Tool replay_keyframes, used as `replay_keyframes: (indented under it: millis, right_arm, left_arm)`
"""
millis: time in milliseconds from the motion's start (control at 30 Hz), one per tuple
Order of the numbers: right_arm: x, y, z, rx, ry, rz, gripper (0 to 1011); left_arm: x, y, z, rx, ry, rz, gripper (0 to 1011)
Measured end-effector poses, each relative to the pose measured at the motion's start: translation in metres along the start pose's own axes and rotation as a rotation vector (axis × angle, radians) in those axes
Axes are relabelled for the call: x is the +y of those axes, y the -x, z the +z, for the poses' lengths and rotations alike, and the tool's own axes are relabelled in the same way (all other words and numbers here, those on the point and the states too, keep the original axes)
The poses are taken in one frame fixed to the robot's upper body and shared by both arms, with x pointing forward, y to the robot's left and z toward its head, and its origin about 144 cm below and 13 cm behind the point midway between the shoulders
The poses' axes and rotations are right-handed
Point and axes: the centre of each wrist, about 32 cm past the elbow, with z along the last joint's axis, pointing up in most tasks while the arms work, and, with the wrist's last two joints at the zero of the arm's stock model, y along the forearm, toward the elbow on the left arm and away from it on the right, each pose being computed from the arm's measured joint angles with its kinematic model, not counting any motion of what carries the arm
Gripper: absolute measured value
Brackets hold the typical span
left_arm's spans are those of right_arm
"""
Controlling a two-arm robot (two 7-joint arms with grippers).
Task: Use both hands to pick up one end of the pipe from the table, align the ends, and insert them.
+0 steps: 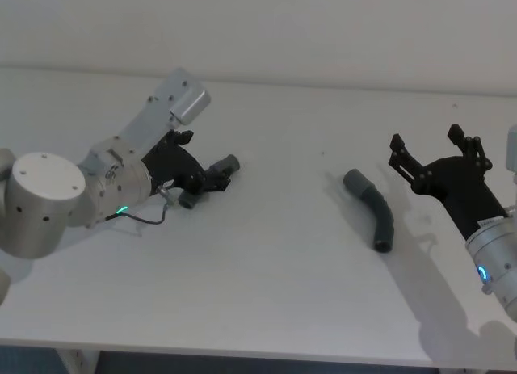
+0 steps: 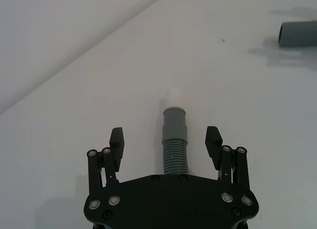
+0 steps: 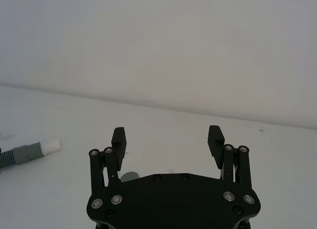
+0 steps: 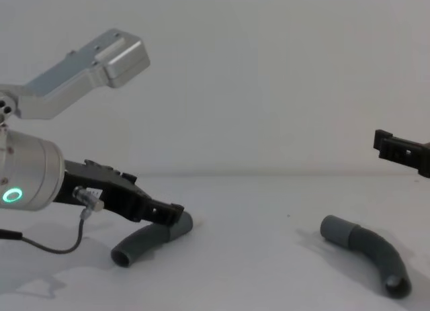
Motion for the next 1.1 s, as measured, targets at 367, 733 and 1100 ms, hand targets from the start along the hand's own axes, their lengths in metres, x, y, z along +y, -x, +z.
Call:
replay_keyframes:
  millis: [367, 733, 1100]
  right_arm:
    - [0.000, 0.000, 0.000, 0.000, 0.000, 0.000, 1000]
    - [0.000, 0.000, 0.000, 0.000, 0.000, 0.000, 1000]
    - [0.000, 0.000, 0.000, 0.000, 0.000, 0.000, 1000]
  left_arm:
    - [-0.004, -0.006, 0.003, 0.005, -0.049, -0.030, 1001]
    - [-0.010, -0.008, 0.002, 0.025, -0.079, -0.036, 1001]
    - [-0.017, -0.010, -0.001, 0.044, -0.100, -0.037, 1001]
